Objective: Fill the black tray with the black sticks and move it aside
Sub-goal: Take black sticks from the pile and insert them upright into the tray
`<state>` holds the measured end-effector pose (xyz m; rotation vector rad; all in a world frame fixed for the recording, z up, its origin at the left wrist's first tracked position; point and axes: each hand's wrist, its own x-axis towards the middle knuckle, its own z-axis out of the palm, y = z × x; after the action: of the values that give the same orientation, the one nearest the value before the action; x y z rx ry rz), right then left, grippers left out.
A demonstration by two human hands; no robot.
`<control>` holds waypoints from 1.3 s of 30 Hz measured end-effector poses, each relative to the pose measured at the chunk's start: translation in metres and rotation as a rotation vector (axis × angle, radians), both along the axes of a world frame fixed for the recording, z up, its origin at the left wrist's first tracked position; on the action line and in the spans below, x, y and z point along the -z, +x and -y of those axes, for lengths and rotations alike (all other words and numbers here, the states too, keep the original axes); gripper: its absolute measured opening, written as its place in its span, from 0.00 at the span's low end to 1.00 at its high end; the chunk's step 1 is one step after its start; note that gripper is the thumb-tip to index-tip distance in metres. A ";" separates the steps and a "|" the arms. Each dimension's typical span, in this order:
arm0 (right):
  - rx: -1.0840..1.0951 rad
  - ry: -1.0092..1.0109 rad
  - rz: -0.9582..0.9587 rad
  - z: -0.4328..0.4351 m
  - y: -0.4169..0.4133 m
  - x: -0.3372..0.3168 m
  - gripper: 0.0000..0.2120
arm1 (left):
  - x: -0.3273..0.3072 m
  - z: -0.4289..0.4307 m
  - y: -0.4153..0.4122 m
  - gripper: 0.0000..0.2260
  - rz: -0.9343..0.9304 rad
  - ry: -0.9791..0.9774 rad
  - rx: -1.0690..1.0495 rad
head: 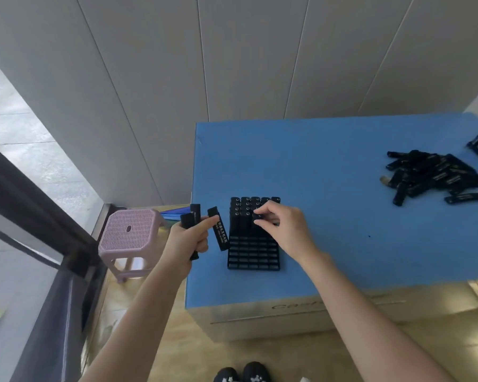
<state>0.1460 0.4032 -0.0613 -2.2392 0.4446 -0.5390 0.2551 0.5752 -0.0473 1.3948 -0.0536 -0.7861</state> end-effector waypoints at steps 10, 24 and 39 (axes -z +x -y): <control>0.024 0.022 0.005 -0.004 0.002 0.002 0.07 | 0.000 0.002 -0.003 0.07 0.013 -0.023 0.028; 0.104 -0.299 0.021 -0.015 0.001 -0.003 0.05 | -0.001 -0.001 -0.010 0.06 0.040 -0.006 0.089; -0.230 0.978 -0.094 -0.025 -0.014 -0.030 0.12 | -0.007 0.018 -0.028 0.05 -0.021 -0.108 0.355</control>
<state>0.1319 0.4279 -0.0313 -1.3412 0.3747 -0.0461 0.2275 0.5573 -0.0403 1.2902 -0.3301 -1.0758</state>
